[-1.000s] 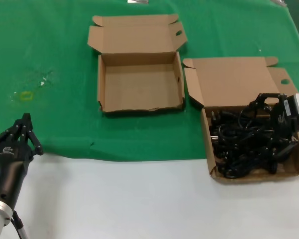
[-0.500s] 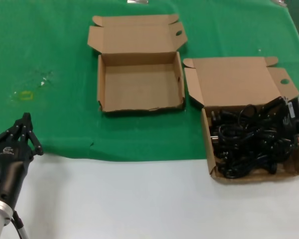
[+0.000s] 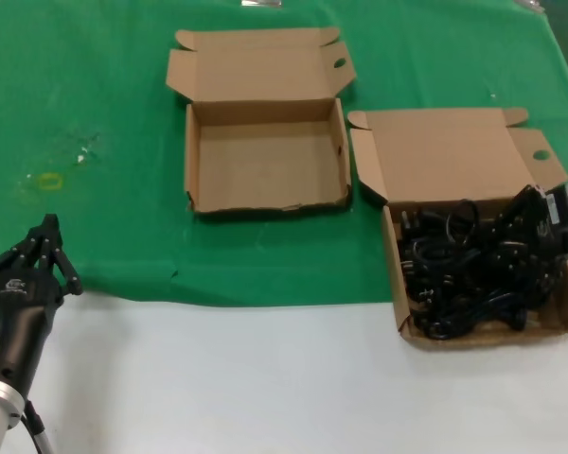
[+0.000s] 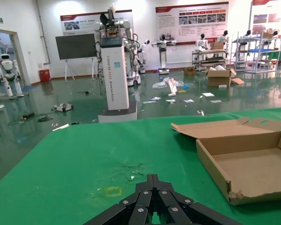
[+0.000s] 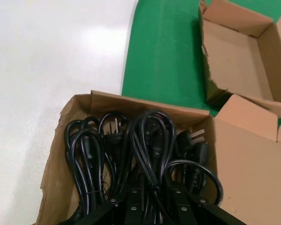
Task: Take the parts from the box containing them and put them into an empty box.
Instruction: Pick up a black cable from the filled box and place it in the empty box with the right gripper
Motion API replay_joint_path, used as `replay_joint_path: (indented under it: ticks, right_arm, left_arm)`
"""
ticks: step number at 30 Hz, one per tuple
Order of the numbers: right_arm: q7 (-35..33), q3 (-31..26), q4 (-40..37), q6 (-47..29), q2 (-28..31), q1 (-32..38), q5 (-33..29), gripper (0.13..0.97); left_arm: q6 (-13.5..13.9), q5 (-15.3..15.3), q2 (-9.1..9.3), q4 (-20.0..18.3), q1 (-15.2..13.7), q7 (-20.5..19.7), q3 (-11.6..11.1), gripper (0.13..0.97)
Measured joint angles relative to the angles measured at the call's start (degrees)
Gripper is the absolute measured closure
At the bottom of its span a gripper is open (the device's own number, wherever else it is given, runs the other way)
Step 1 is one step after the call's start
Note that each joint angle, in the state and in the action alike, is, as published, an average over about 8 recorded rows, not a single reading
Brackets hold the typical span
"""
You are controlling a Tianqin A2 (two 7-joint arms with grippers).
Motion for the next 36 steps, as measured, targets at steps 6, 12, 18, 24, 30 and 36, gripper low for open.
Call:
replay_joint_path:
  ticks: [6,12,18,24,30,36]
  right_arm:
    - [3.2,0.7,3.5,-0.9,1.1,-0.4,0.5,0.854]
    - [7.8,1.7,7.4,-3.1,2.3,0.2,1.5,0.881]
    - [11.4,2.5,9.7,-4.2,2.0,2.1,2.5,0.881]
    - [12.3,2.5,9.8,-3.3,-0.4,4.0,2.6,0.882]
    - [11.3,2.0,8.1,-0.7,-4.5,5.5,2.2,0.882]
    - [9.1,1.5,4.7,3.1,-10.1,7.0,2.2,0.882]
  left_arm:
    - [0.0,0.0,0.00,0.0,0.0,0.0,0.0,0.953]
    - [0.0,0.0,0.00,0.0,0.0,0.0,0.0,0.953]
    - [0.0,0.0,0.00,0.0,0.0,0.0,0.0,0.953]
    - [0.0,0.0,0.00,0.0,0.0,0.0,0.0,0.953]
    - [0.0,0.0,0.00,0.0,0.0,0.0,0.0,0.953]
    - [0.0,0.0,0.00,0.0,0.0,0.0,0.0,0.953]
